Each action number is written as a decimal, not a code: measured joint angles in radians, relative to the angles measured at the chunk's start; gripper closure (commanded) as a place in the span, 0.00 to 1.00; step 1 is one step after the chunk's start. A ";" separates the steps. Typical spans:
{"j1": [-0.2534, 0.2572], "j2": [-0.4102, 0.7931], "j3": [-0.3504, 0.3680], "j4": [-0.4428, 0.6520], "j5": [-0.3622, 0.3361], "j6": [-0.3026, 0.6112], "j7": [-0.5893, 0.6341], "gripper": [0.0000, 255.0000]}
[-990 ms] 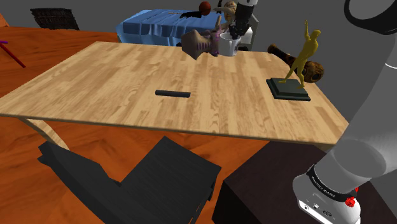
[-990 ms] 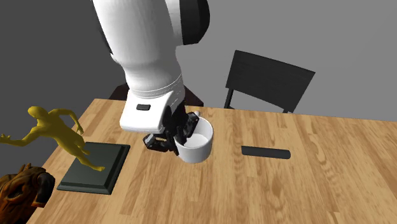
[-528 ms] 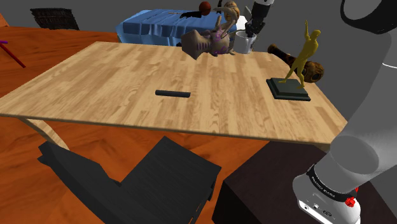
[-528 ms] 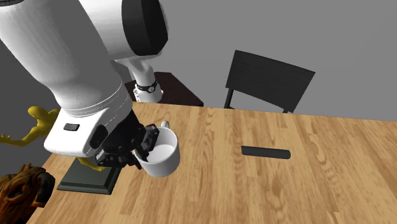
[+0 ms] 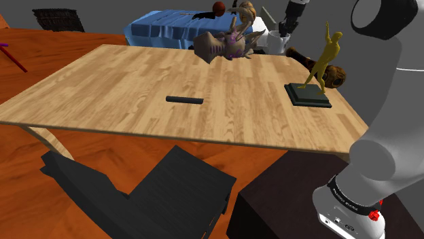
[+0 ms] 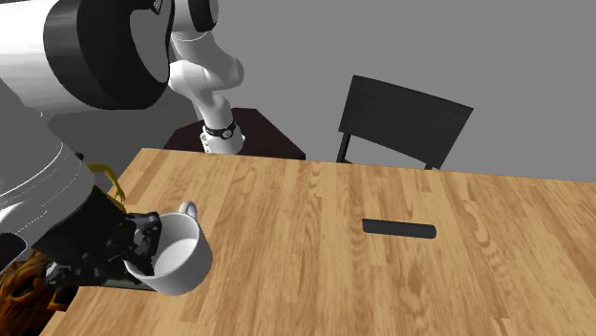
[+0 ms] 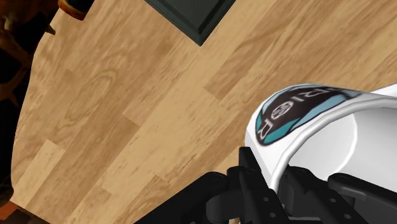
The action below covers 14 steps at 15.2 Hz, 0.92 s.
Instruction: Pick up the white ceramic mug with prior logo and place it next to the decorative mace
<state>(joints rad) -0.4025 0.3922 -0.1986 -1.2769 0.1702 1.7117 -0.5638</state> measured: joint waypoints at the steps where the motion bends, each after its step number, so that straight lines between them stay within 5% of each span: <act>1: -0.017 0.017 -0.005 0.028 0.006 -0.013 -0.019 1.00; 5: -0.080 0.085 -0.019 0.123 0.027 -0.049 -0.084 1.00; 14: -0.077 0.083 -0.019 0.002 0.030 0.068 -0.106 1.00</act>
<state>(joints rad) -0.4794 0.4756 -0.2174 -1.2747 0.2005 1.7798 -0.6700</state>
